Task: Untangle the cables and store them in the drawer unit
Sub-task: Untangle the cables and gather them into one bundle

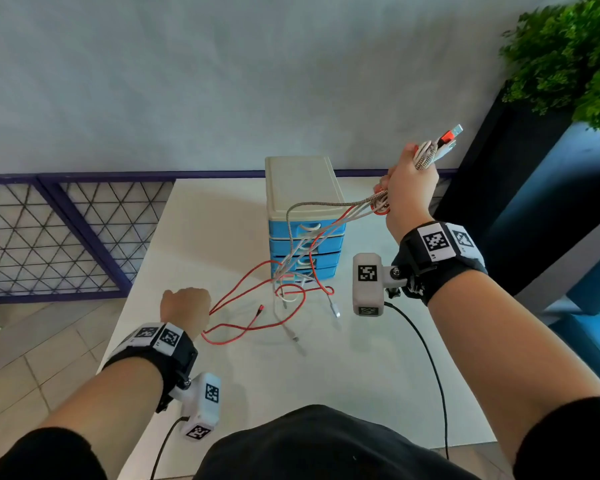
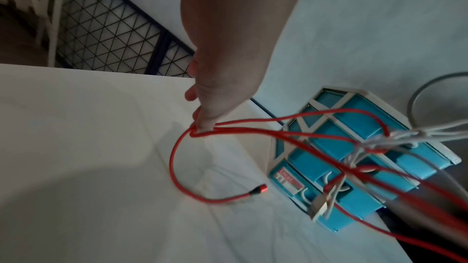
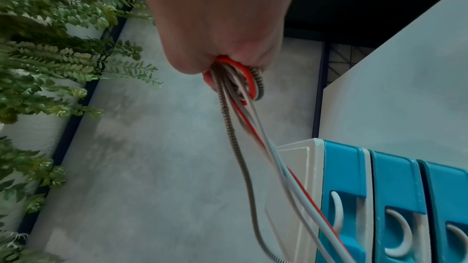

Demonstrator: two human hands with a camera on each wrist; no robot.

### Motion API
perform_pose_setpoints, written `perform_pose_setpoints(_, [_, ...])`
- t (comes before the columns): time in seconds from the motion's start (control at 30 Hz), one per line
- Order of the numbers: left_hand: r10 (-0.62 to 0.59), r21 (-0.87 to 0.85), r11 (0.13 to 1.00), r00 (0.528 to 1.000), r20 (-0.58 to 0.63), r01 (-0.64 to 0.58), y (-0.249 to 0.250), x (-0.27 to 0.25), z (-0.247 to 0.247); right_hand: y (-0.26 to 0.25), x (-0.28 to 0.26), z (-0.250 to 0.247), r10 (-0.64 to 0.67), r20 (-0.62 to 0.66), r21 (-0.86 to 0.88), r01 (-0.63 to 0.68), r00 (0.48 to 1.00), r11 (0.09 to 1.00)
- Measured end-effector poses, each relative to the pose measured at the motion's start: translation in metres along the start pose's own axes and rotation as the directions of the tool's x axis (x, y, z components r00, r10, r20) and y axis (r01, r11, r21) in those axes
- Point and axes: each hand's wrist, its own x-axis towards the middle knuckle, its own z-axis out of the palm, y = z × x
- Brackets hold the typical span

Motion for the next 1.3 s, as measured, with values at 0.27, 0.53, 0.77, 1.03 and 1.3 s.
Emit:
perform_pose_setpoints(0.27, [0.190, -0.554, 0.688, 0.854, -0.485, -0.468, 0.022, 0.015, -0.052, 0.025, -0.014, 0.008, 0.137, 0.346, -0.088, -0.113, 0.928, 0.990])
perform_pose_setpoints(0.53, [0.496, -0.668, 0.336, 0.728, -0.474, -0.664, 0.105, -0.037, -0.125, 0.037, -0.042, 0.026, 0.152, 0.524, -0.072, -0.134, 0.838, 0.988])
perform_pose_setpoints(0.77, [0.630, -0.928, 0.002, 0.721, -0.289, -0.373, 0.096, -0.039, -0.111, 0.030, -0.031, 0.017, 0.100, 0.359, 0.032, -0.119, 0.928, 0.992])
perform_pose_setpoints(1.03, [0.562, -0.900, 0.089, 0.768, -0.308, -0.427, 0.102, -0.043, -0.112, 0.029, -0.029, 0.026, 0.203, 0.332, 0.288, -0.304, 0.921, 0.908])
perform_pose_setpoints(1.3, [0.669, -0.986, -0.164, 0.734, -0.116, -0.006, 0.078, -0.034, -0.103, 0.025, -0.019, 0.014, 0.267, 0.407, 0.354, -0.420, 0.874, 0.836])
